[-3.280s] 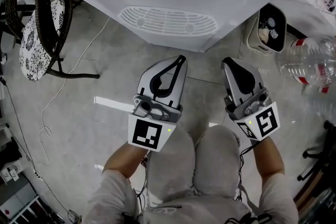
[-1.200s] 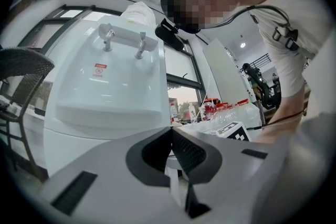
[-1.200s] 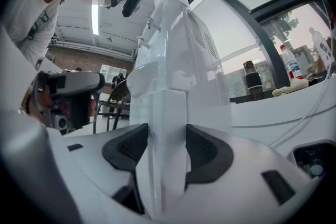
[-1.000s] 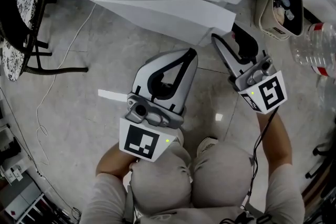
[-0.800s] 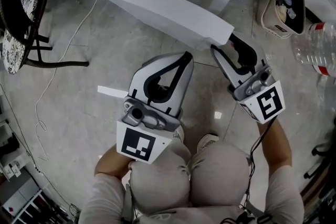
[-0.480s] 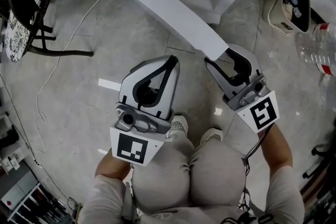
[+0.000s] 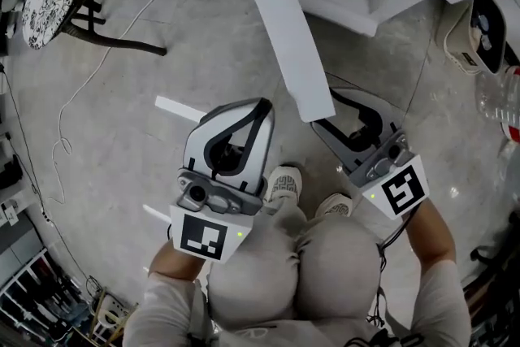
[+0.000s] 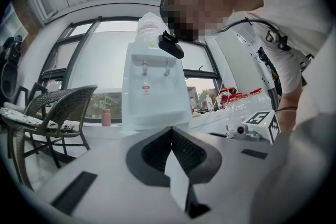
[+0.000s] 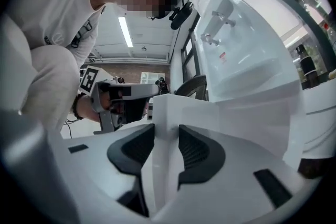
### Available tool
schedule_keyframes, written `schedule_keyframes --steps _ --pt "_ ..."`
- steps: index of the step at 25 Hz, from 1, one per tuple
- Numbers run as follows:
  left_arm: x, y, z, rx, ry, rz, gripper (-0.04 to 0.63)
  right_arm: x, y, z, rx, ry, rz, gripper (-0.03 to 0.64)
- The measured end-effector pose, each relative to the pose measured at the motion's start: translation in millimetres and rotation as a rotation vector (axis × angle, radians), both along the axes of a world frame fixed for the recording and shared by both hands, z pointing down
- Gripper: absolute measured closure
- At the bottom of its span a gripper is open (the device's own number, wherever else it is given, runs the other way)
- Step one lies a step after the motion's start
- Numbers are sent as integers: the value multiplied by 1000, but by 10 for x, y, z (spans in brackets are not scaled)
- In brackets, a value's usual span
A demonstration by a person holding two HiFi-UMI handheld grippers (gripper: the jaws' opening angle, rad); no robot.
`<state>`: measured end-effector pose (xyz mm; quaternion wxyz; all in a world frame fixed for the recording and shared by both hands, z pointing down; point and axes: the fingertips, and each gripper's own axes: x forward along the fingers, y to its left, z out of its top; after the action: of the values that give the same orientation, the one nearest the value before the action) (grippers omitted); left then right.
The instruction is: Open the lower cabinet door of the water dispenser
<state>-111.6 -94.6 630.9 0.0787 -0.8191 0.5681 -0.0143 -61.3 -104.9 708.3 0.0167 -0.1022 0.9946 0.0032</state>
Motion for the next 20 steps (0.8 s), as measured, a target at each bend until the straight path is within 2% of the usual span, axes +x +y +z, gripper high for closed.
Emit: schedule_keyframes --steps 2,13,20 --pt "-92 11 4 -1 3 -34 592 -147 87 -25 6 -14 -41 477" --pt "-710 319 -108 19 -5 -215 592 -1007 426 -115 -2 -39 -183 497" --pt "-913 473 -181 29 -13 -257 592 -1420 510 -93 5 -44 -240 503"
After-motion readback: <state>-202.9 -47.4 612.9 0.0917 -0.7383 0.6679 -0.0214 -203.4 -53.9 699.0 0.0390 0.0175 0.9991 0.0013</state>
